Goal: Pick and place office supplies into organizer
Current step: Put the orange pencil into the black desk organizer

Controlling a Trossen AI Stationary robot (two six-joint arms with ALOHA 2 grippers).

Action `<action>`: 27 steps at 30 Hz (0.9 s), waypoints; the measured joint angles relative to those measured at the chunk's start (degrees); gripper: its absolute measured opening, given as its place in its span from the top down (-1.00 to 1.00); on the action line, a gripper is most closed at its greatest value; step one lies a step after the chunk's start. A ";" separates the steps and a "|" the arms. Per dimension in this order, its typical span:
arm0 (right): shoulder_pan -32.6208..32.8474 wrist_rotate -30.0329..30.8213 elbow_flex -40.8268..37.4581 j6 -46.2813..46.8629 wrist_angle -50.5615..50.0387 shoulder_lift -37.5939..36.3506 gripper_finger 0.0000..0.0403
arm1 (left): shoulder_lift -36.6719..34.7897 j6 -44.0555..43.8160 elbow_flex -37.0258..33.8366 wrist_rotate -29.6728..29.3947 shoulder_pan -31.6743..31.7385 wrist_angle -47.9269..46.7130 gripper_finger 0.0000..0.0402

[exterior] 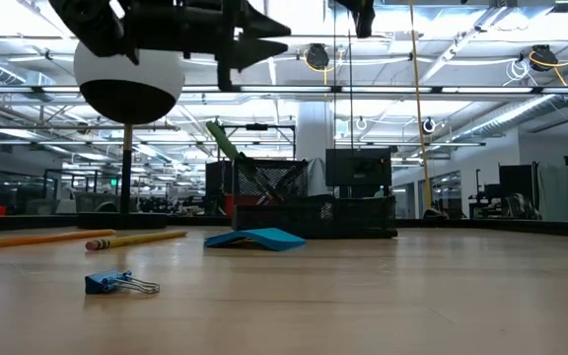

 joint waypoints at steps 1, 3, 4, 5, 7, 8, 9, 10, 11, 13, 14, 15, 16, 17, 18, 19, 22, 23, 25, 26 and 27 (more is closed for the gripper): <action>0.24 0.01 0.00 -0.34 -0.01 0.00 -0.08 | -1.32 0.30 -0.01 -0.09 0.00 -2.28 0.41; 0.59 0.07 0.00 -0.76 0.00 0.00 -0.08 | -3.54 0.68 -0.05 -0.75 -0.16 -4.40 0.41; 0.67 0.07 0.00 -0.82 0.01 0.00 -0.08 | -4.76 0.72 0.04 -1.11 -0.24 -5.73 0.41; 0.76 0.07 0.00 -0.82 0.00 0.00 -0.08 | -6.14 0.71 0.04 -1.12 -0.28 -8.00 0.41; 0.99 0.10 0.00 -0.89 0.00 0.00 -0.08 | -8.29 1.23 -0.02 -1.52 -0.67 -10.65 0.41; 0.99 0.09 0.00 -1.17 0.00 0.00 -0.08 | -9.33 1.63 0.00 -2.07 -0.98 -11.79 0.41; 0.99 0.11 0.00 -1.39 0.00 0.00 -0.08 | -10.53 2.19 0.00 -2.65 -1.31 -13.29 0.41; 0.99 0.10 0.00 -1.57 -0.02 0.00 -0.08 | -11.84 2.72 0.00 -3.34 -1.68 -14.71 0.41; 0.96 0.11 0.00 -1.78 0.00 0.00 -0.08 | -12.95 3.03 -0.02 -4.10 -2.08 -15.69 0.41; 0.96 0.13 0.00 -2.22 0.08 0.00 -0.08 | -15.05 3.24 0.00 -5.94 -2.90 -17.53 0.41; 0.96 0.13 0.00 -2.34 0.21 0.00 -0.08 | -16.11 3.24 0.00 -7.03 -3.33 -18.96 0.41; 0.96 0.13 0.00 -2.45 0.42 0.00 -0.08 | -17.15 3.28 0.00 -7.93 -3.82 -20.27 0.41; 0.96 0.13 0.00 -2.66 0.44 0.00 -0.08 | -18.10 3.45 0.00 -8.86 -4.32 -21.35 0.41; 0.96 0.13 0.00 -2.85 0.44 0.00 -0.08 | -18.99 3.57 0.00 -9.84 -4.83 -22.20 0.41; 0.96 0.13 0.00 -3.06 0.44 0.00 -0.08 | -19.95 3.59 0.00 -10.68 -5.39 -23.45 0.41; 0.96 0.14 0.00 -3.16 0.40 0.00 -0.08 | -20.87 3.55 0.00 -11.51 -5.96 -24.96 0.41; 0.96 0.14 0.00 -3.29 0.42 0.00 -0.08 | -23.05 2.96 0.00 -13.55 -7.80 -28.04 0.41; 0.96 0.14 0.00 -3.48 0.42 0.00 -0.08 | -23.82 2.53 0.00 -14.31 -8.49 -29.14 0.41; 0.96 0.15 0.00 -3.83 0.38 0.00 -0.08 | -25.21 2.20 0.03 -15.63 -10.02 -31.51 0.41; 0.96 0.15 0.00 -3.88 0.40 0.00 -0.08 | -25.70 2.14 0.60 -16.46 -10.73 -33.78 0.41; 0.96 0.15 0.00 -3.88 0.42 0.00 -0.08 | -26.10 1.89 1.54 -17.54 -11.62 -36.92 0.41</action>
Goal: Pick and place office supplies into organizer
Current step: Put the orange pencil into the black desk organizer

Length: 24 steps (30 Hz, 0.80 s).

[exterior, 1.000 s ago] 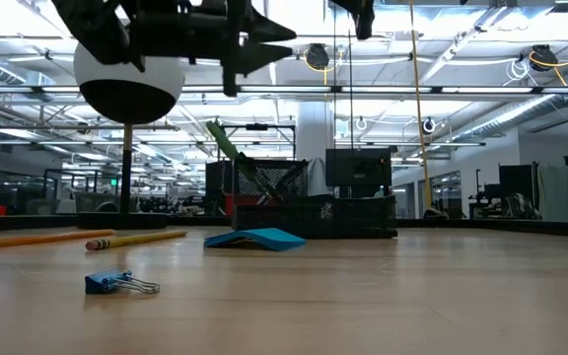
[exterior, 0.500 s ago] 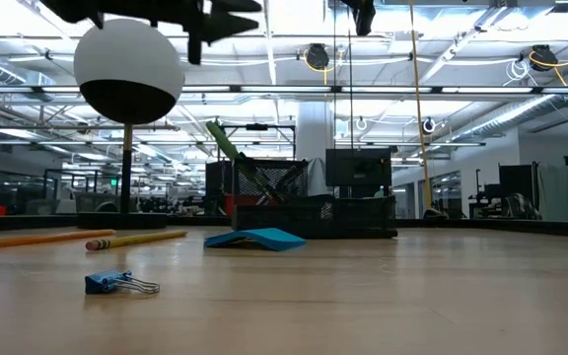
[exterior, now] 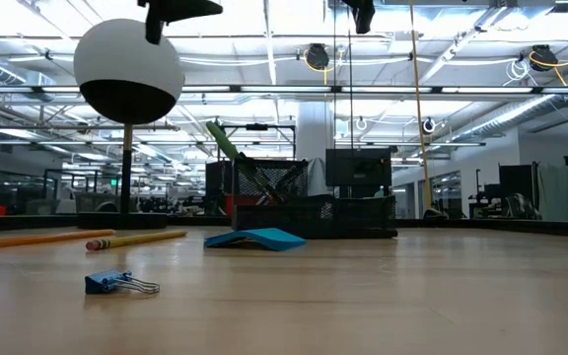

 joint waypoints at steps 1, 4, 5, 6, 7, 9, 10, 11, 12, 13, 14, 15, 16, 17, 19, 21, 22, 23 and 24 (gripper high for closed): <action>0.00 0.00 0.00 0.00 0.00 0.00 -0.08 | -0.22 -0.26 1.41 -1.01 -0.80 -4.02 0.41; 0.00 0.00 0.00 -0.62 -0.02 0.00 -0.08 | 0.01 -1.82 7.45 -4.15 -2.74 -15.80 0.41; 0.00 0.00 0.00 -0.95 -0.02 0.00 -0.08 | 0.26 -2.54 9.68 -5.08 -3.20 -19.42 0.41; -0.02 0.00 0.00 -1.34 -0.05 0.00 -0.08 | 0.63 -3.17 11.82 -5.95 -3.60 -22.67 0.41; -0.02 0.02 0.00 -1.73 -0.17 0.00 -0.08 | 1.07 -3.53 13.87 -6.41 -3.91 -25.47 0.41; -0.08 0.04 0.00 -2.50 -0.33 0.00 -0.08 | 1.91 -4.47 17.83 -7.02 -4.18 -31.46 0.41; -0.14 0.03 0.00 -2.98 -0.40 0.00 -0.08 | 2.34 -5.38 19.90 -7.32 -4.32 -34.56 0.41; -0.15 0.11 0.00 -3.38 -0.46 0.00 -0.08 | 2.78 -6.66 21.91 -7.53 -4.34 -37.53 0.41; -0.15 0.34 0.00 -3.96 -0.66 0.00 -0.08 | 3.23 -8.33 23.80 -7.78 -4.34 -41.11 0.41; -0.15 0.71 0.00 -4.69 -0.93 0.00 -0.08 | 3.77 -10.07 25.52 -8.00 -4.34 -44.54 0.41; -0.15 1.51 -0.02 -5.11 -1.02 0.00 -0.08 | 4.27 -11.93 27.10 -8.27 -4.34 -47.77 0.41; -0.15 1.53 -0.02 -5.33 -1.07 0.00 -0.08 | 4.78 -13.46 28.39 -8.33 -4.34 -50.54 0.41; -0.02 1.27 -0.02 -5.35 -1.03 0.00 -0.08 | 5.21 -14.50 29.35 -8.31 -4.34 -52.54 0.41; 0.08 0.77 -0.02 -5.37 -0.81 0.00 -0.08 | 5.49 -15.21 29.97 -8.17 -4.34 -53.82 0.41; 0.33 0.02 -0.02 -5.39 -0.38 0.00 -0.08 | 5.55 -15.29 30.31 -6.25 -4.30 -53.89 0.41; 0.39 -0.09 -0.02 -5.40 -0.38 0.00 -0.08 | 5.55 -14.80 30.07 -3.37 -4.30 -52.22 0.41; 0.38 -0.08 -0.02 -5.40 -0.46 0.00 -0.08 | 5.55 -14.84 29.77 -2.05 -4.31 -51.23 0.41; 0.37 -0.04 -0.02 -5.40 -0.61 0.00 -0.08 | 5.55 -14.97 29.43 -0.87 -4.32 -50.70 0.41; 0.33 -0.02 -0.02 -5.40 -0.69 0.00 -0.08 | 5.55 -15.46 29.09 0.26 -4.35 -50.46 0.41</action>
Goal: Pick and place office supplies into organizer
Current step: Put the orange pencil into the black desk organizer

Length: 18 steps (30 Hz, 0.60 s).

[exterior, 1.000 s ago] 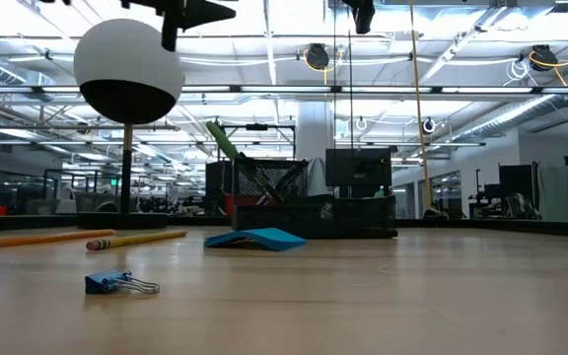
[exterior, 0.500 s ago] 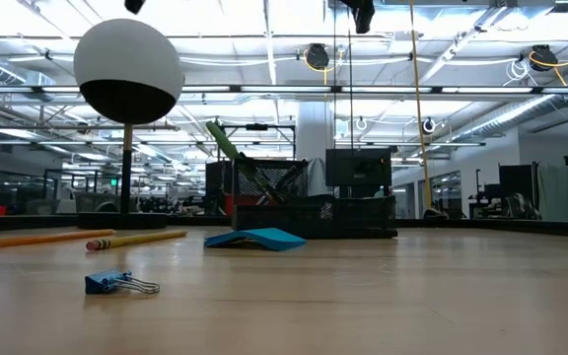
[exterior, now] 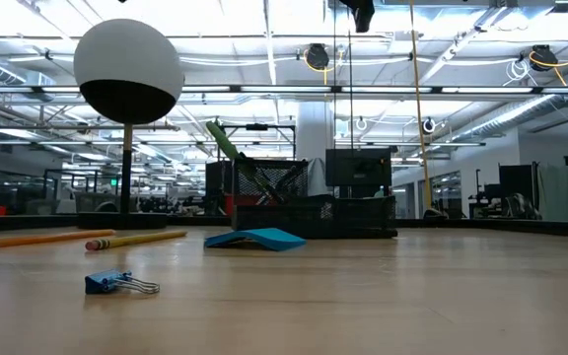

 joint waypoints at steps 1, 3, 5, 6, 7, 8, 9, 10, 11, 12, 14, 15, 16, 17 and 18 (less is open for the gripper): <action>0.00 0.06 0.00 0.00 0.01 0.00 -0.08 | 0.01 -1.02 -0.38 1.03 0.01 0.26 0.41; 0.02 0.04 0.00 0.00 0.08 0.00 -0.08 | 0.01 -3.27 -1.24 2.47 0.01 0.47 0.41; 0.10 4.55 -0.02 0.81 0.67 0.00 -0.08 | 0.57 -5.24 -1.61 2.92 0.01 -0.55 0.41; 0.11 8.54 -0.02 1.74 0.85 0.05 -0.08 | 1.03 -6.13 -1.61 2.90 0.05 -1.25 0.41; 0.04 11.97 -0.03 2.40 0.80 0.28 -0.08 | 1.48 -6.98 -1.61 2.93 0.05 -2.47 0.41; -0.14 14.63 -0.05 2.62 0.54 0.36 -0.08 | 1.98 -7.80 -1.67 2.96 0.05 -3.63 0.41; -0.25 16.93 -0.30 2.53 0.41 0.45 -0.08 | 2.53 -8.84 -1.69 3.07 0.05 -4.35 0.41; -0.39 18.41 -0.60 2.40 0.33 0.51 -0.08 | 3.12 -9.85 -1.69 3.13 0.05 -4.84 0.41; -0.51 19.49 -0.86 2.38 0.52 0.55 -0.08 | 3.62 -10.35 -1.69 3.14 0.05 -5.37 0.41; -0.59 19.67 -1.09 2.40 0.84 0.55 -0.08 | 4.14 -10.40 -1.69 3.41 0.05 -5.74 0.41; -0.59 19.49 -1.66 2.40 1.13 0.44 -0.08 | 5.51 -10.56 -1.69 4.02 0.05 -5.25 0.41; -0.61 19.49 -1.97 2.40 1.02 0.44 -0.08 | 5.98 -10.92 -1.69 4.50 0.05 -5.07 0.41; -0.61 19.51 -2.32 2.40 0.94 0.45 -0.08 | 6.57 -11.40 -1.69 4.58 0.05 -5.29 0.41; -0.63 19.51 -2.74 2.39 0.85 0.47 -0.08 | 7.23 -11.93 -1.69 4.60 0.05 -5.29 0.41; -0.63 19.52 -3.19 2.39 0.86 0.46 -0.08 | 7.71 -12.55 -1.69 4.60 0.05 -5.21 0.41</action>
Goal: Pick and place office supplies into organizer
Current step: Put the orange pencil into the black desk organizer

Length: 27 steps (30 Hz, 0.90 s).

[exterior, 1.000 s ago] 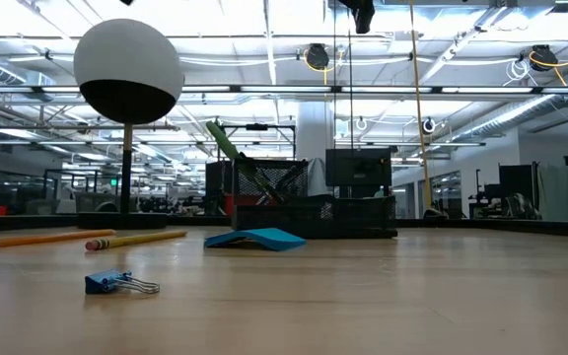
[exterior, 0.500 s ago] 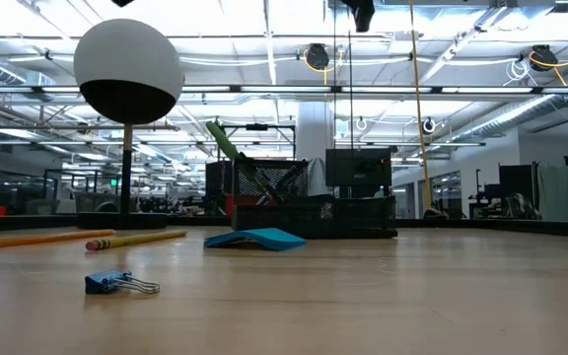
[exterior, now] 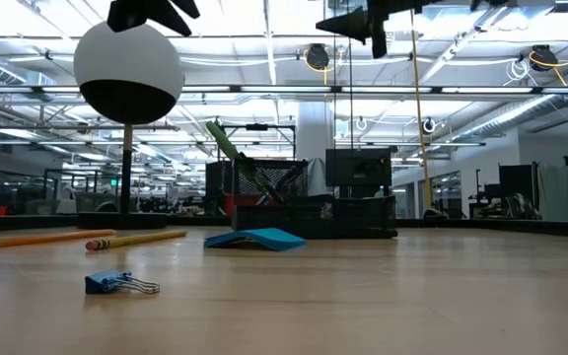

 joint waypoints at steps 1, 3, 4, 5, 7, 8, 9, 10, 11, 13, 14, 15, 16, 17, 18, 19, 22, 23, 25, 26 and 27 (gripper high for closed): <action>0.00 -0.04 -0.46 0.00 0.07 0.00 -0.08 | 0.36 -0.54 0.00 0.06 -0.02 -0.34 0.41; 0.00 -0.03 -1.64 -0.01 0.18 0.00 -0.08 | 1.24 -2.49 0.00 0.06 0.00 -0.90 0.41; 0.00 -0.05 -2.31 0.01 0.18 0.00 -0.08 | 1.52 -4.08 0.03 0.05 0.00 -1.32 0.41; 0.00 -0.06 -2.96 -0.01 0.15 0.00 -0.08 | 1.79 -5.83 0.20 0.05 0.00 -2.83 0.41; 0.00 -0.04 -4.53 0.00 0.37 0.00 -0.08 | 3.28 -9.00 1.17 0.03 0.00 -6.30 0.41; 0.00 -0.04 -5.50 0.01 0.51 -0.02 -0.08 | 4.19 -10.83 2.15 0.04 -0.01 -7.92 0.41; 0.00 -0.04 -6.56 0.00 0.38 -0.02 -0.08 | 4.93 -12.90 3.12 0.06 -0.11 -10.91 0.41; 0.00 -0.05 -7.55 -0.01 0.18 -0.02 -0.08 | 5.76 -14.80 4.35 0.15 -0.35 -15.13 0.41; 0.00 -0.05 -8.59 -0.01 0.18 -0.02 -0.08 | 6.87 -16.66 6.12 0.10 -0.56 -19.49 0.41; 0.00 -0.04 -10.80 -0.01 0.31 -0.02 -0.08 | 8.78 -20.77 10.27 -0.32 -0.89 -25.36 0.41; 0.00 -0.06 -11.94 0.01 0.29 -0.02 -0.08 | 9.62 -22.82 11.91 -0.29 -1.20 -28.98 0.41; 0.00 -0.08 -13.18 -0.01 0.34 -0.02 -0.08 | 10.61 -24.54 13.46 -0.03 -1.43 -32.41 0.41; 0.00 -0.09 -14.53 0.01 0.34 -0.02 -0.08 | 11.35 -25.85 14.98 0.29 -1.58 -35.07 0.41; 0.00 -0.09 -15.92 0.00 0.23 -0.02 -0.08 | 11.80 -27.37 16.58 0.50 -1.73 -36.06 0.41; 0.00 -0.09 -17.24 -0.01 0.21 -0.02 -0.08 | 12.11 -29.32 17.64 0.95 -2.10 -37.31 0.41; 0.00 -0.09 -18.68 -0.01 0.33 -0.02 -0.08 | 12.50 -31.46 18.36 1.72 -2.48 -39.02 0.41; 0.00 -0.09 -23.19 -0.01 0.27 -0.02 -0.08 | 13.90 -36.45 18.91 4.57 -4.00 -42.04 0.41; 0.00 -0.09 -24.73 -0.01 0.26 -0.02 -0.08 | 14.55 -38.06 18.89 5.69 -4.71 -42.56 0.41; 0.00 -0.09 -27.73 0.01 0.38 -0.02 -0.08 | 16.22 -40.41 18.28 7.59 -5.82 -43.46 0.41; 0.00 -0.09 -29.40 -0.01 0.34 -0.02 -0.08 | 16.99 -41.42 17.93 8.28 -6.48 -43.84 0.41; 0.00 -0.11 -30.99 -0.01 0.29 -0.02 -0.08 | 17.69 -42.46 17.74 8.82 -7.20 -43.32 0.41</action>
